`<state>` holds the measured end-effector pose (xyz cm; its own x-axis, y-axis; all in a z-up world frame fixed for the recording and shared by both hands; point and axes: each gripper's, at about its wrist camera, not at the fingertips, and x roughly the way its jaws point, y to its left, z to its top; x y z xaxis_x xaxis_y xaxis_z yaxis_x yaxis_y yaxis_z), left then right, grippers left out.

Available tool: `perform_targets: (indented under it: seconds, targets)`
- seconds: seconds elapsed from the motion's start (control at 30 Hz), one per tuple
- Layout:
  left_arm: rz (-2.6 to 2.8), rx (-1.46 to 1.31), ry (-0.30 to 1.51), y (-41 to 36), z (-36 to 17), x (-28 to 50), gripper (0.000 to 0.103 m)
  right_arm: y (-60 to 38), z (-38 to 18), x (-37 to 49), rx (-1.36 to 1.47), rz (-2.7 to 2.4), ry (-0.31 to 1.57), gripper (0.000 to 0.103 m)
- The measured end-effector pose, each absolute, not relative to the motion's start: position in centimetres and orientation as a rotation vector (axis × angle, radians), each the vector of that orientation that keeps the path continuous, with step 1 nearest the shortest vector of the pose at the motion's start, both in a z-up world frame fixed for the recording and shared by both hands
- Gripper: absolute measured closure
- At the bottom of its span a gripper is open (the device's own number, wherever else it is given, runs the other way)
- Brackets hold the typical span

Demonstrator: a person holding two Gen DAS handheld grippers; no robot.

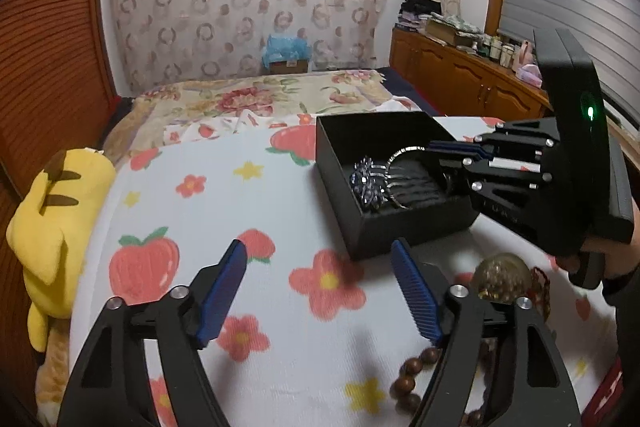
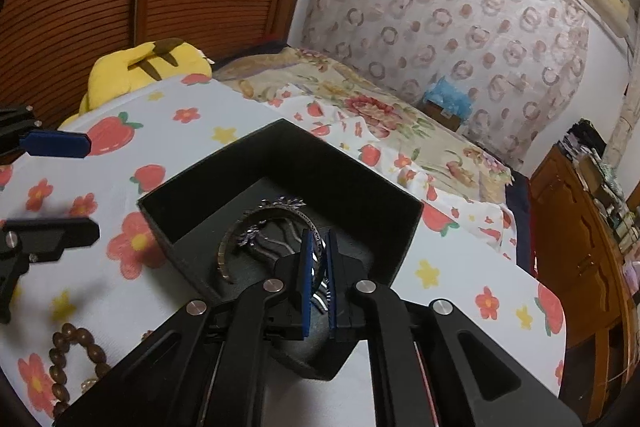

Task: Organize jewelry
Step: 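Drop hairpin into black box with left gripper while right gripper drops bangle in, then grasp brown bead bracelet with left gripper while right gripper grasps red string bracelet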

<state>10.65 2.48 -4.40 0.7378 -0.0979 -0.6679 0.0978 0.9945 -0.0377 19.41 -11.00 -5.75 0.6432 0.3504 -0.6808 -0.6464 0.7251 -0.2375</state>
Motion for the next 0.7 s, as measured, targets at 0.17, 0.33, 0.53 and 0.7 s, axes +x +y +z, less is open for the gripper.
perform_targets:
  seconds: [0.17, 0.33, 0.53, 0.7]
  targets:
    - [-0.119, 0.004, 0.751, 2.1, -5.2, 9.6, 0.025, -11.9, -5.1, 18.7, -0.465, 0.601, 0.643, 0.094]
    - [-0.131, 0.009, 0.749, 2.1, -5.6, 8.1, 0.016, -14.1, -3.7, 16.2, -0.411, 0.621, 0.609, 0.094]
    - [-0.142, 0.052, 0.805, 1.2, -6.7, 7.2, 0.011, -18.2, -3.4, 12.1, -0.358, 0.638, 0.615, 0.094]
    - [-0.148, 0.041, 0.85, 1.1, -7.7, 6.6, 0.01, -20.8, -4.4, 10.7, -0.347, 0.627, 0.67, 0.092]
